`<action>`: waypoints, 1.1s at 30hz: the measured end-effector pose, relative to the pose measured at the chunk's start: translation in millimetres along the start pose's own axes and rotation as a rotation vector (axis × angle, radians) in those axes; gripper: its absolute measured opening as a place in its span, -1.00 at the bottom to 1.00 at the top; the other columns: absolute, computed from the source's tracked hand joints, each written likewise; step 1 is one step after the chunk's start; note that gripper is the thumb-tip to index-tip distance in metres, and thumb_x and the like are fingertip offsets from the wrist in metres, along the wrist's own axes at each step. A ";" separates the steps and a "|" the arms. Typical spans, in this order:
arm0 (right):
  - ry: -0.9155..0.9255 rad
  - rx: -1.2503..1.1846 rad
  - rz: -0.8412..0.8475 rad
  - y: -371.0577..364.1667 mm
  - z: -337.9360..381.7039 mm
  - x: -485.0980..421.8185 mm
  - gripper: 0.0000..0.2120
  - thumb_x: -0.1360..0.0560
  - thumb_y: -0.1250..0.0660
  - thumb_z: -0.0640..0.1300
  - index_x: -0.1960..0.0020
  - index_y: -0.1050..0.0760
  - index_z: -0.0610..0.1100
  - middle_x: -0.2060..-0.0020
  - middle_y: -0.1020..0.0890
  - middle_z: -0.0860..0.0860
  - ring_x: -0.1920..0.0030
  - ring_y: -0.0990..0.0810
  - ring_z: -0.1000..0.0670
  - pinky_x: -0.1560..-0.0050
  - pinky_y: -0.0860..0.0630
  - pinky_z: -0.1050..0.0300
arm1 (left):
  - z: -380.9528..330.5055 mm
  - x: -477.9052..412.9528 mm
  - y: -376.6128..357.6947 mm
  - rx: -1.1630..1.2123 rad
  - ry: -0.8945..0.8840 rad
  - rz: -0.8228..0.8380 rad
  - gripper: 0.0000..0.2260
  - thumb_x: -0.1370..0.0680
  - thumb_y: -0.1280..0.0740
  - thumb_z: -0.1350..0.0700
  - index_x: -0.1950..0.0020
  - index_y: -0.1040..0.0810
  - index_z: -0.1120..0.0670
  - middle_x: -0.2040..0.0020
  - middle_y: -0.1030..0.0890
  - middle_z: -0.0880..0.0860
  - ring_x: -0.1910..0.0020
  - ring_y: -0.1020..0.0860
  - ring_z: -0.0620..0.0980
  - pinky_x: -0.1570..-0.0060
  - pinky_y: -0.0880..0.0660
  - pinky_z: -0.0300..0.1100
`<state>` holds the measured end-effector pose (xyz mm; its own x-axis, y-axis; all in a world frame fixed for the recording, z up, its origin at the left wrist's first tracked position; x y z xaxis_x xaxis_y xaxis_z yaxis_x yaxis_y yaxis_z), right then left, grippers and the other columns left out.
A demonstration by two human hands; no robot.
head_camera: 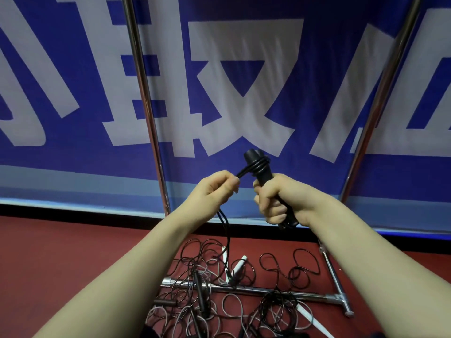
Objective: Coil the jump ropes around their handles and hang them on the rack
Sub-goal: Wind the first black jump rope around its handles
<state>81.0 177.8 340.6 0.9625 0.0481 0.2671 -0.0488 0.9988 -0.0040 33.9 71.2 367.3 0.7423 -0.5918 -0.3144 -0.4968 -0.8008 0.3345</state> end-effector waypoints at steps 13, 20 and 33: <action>-0.214 0.385 0.441 -43.4 -28.2 26.8 -0.68 -0.17 -0.22 -0.45 0.45 -0.17 -0.09 0.53 -0.21 -0.01 0.65 -0.14 0.11 0.53 -0.15 0.39 | 7.9 3.1 -13.0 -0.473 -0.277 0.233 -0.85 -0.53 -0.39 0.23 0.20 -0.61 0.02 0.29 -0.64 -0.17 0.27 -0.59 -0.20 0.17 -0.45 -0.35; -0.434 1.261 0.512 -54.2 -75.5 25.6 -0.75 -0.32 -0.37 -0.36 0.44 -0.35 -0.20 0.61 -0.37 -0.08 0.59 -0.32 -0.05 0.46 -0.31 0.26 | 30.2 15.7 -63.9 -0.930 -0.411 0.583 -0.64 -0.62 -0.18 0.03 -0.36 -0.52 0.11 -0.01 -0.63 0.11 -0.06 -0.50 0.11 0.00 -0.43 -0.10; -0.420 1.267 -0.396 47.1 -65.6 -11.4 -0.84 -0.40 -0.32 -0.17 0.06 -0.38 -0.14 0.29 -0.45 -0.02 0.17 -0.52 -0.08 0.25 -0.42 0.18 | 19.3 12.3 -66.6 -1.326 -0.175 0.446 -0.61 -0.65 -0.11 -0.18 -0.09 -0.48 0.13 -0.01 -0.62 0.18 -0.01 -0.55 0.26 0.18 -0.28 -0.08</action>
<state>85.2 224.9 274.2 0.8289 -0.4642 0.3123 -0.2182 0.2458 0.9444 67.4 115.5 324.0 0.5239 -0.8512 -0.0334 0.1876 0.0770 0.9792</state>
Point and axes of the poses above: each hand's wrist, its own x-axis away from the middle knuckle, its own y-axis out of the back of the hand, z = x × y, the point moved 10 cm from there along -x, towards the middle knuckle
